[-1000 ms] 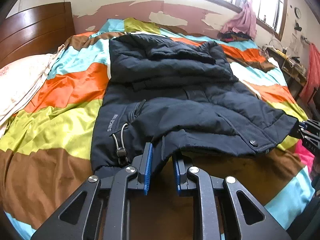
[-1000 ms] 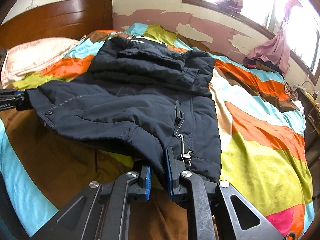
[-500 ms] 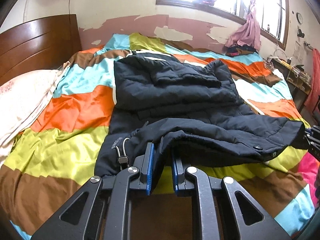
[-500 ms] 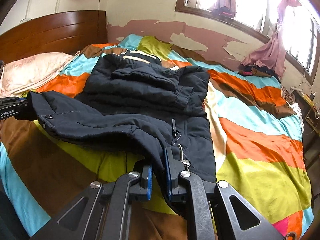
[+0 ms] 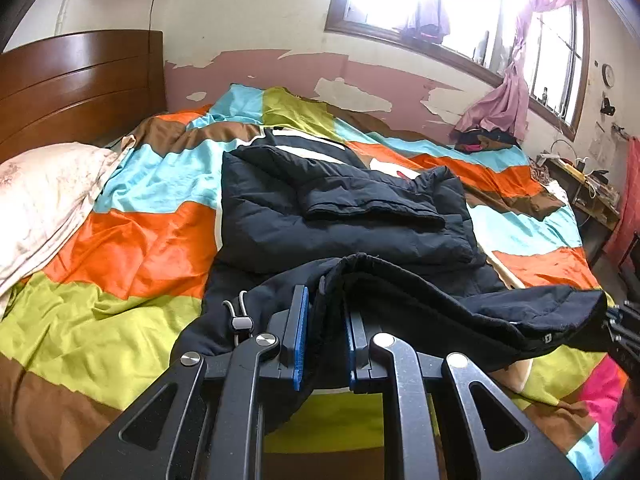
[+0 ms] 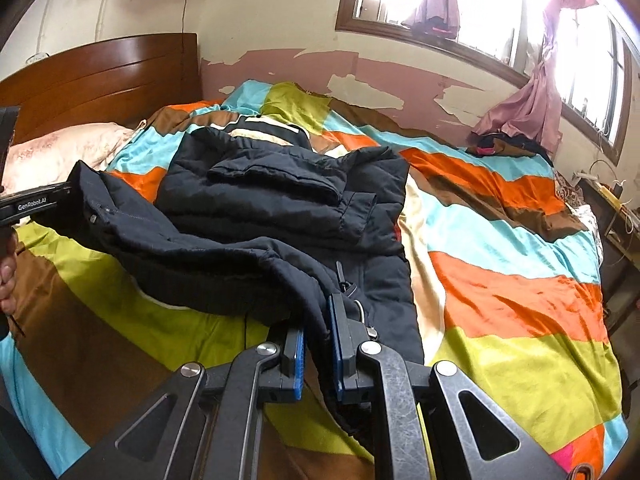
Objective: Fold large clothes
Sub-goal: 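Lift the held hem with both grippers and fold it toward the collar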
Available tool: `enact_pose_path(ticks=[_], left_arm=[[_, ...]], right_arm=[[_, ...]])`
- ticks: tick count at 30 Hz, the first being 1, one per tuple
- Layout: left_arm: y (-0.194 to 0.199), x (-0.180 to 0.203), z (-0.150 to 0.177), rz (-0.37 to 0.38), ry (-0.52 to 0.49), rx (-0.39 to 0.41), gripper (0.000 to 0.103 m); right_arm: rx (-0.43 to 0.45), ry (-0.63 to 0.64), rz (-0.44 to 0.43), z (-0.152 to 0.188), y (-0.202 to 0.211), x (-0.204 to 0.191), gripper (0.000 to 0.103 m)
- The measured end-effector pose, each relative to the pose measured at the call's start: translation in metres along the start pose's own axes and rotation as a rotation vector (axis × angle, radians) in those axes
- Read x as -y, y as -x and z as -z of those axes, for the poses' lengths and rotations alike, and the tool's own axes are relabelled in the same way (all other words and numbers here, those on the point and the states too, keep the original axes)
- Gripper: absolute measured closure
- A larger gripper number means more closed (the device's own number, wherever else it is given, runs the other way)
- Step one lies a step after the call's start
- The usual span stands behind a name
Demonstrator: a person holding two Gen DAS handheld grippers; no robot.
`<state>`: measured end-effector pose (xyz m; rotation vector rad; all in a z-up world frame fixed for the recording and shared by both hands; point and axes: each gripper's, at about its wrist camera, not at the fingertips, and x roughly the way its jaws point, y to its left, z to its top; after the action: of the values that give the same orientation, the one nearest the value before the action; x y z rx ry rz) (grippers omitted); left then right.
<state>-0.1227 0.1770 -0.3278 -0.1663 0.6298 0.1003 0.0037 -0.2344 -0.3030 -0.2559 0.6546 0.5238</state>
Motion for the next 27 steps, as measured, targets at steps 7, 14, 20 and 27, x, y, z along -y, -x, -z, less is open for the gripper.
enact_pose_path(ticks=[7, 14, 20, 27], left_arm=[[-0.004, -0.007, -0.018, 0.014, 0.001, 0.025, 0.09], [-0.008, -0.015, -0.023, 0.027, 0.04, 0.036, 0.09], [-0.013, -0.02, -0.035, 0.032, 0.079, 0.049, 0.09], [-0.013, -0.018, -0.042, 0.019, 0.082, 0.057, 0.09]], right_arm=[[0.026, -0.008, 0.009, -0.017, -0.004, 0.003, 0.093], [0.037, -0.013, 0.008, -0.038, -0.013, 0.006, 0.093], [0.04, -0.009, 0.009, -0.054, -0.018, 0.008, 0.094], [0.038, -0.005, -0.004, -0.067, -0.028, 0.013, 0.094]])
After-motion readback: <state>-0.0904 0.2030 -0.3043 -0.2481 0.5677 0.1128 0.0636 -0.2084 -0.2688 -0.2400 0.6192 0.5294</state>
